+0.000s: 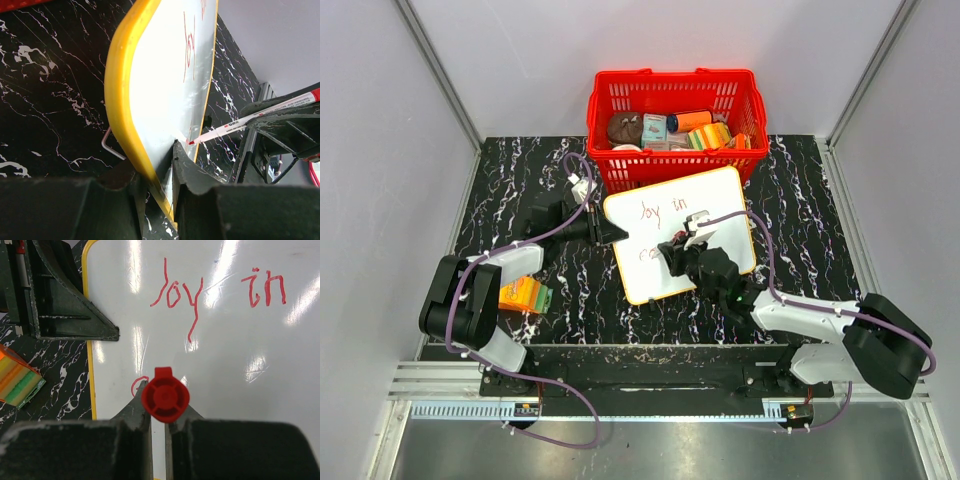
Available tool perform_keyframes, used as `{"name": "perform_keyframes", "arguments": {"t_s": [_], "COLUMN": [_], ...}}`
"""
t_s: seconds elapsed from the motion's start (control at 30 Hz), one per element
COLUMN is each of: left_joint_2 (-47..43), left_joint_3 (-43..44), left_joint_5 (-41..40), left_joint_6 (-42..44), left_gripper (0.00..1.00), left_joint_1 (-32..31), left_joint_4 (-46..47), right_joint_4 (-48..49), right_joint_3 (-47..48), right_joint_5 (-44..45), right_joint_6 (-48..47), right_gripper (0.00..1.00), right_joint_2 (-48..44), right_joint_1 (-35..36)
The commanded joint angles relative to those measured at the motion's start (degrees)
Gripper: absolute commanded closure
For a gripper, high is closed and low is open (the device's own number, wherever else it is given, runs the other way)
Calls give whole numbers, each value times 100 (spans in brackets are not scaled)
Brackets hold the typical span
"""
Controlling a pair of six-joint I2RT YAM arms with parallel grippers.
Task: Write a sentence on the whiteboard
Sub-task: Write on the whiteboard with the whiteboard.
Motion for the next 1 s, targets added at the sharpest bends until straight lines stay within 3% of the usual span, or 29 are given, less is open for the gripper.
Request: {"name": "perform_keyframes", "arguments": {"t_s": [0.0,0.37,0.97], "left_joint_2": [178,169,169], "left_joint_3": [-16,-16,-17], "left_joint_5": [-786,-777,-777], "left_joint_6": [1153,1153,1153], "left_gripper": [100,100,100], "left_joint_1": [-161,-161,-169], "left_joint_4": [-357,-366,-357], "right_joint_4": [-93,-102,-137], "right_joint_3": [-55,278,481], "right_joint_5": [187,539,373], "right_joint_6": [-28,-72,-81], "right_gripper": [100,100,100], "right_joint_2": [-141,44,123], "right_joint_1": [-42,-94,-200]}}
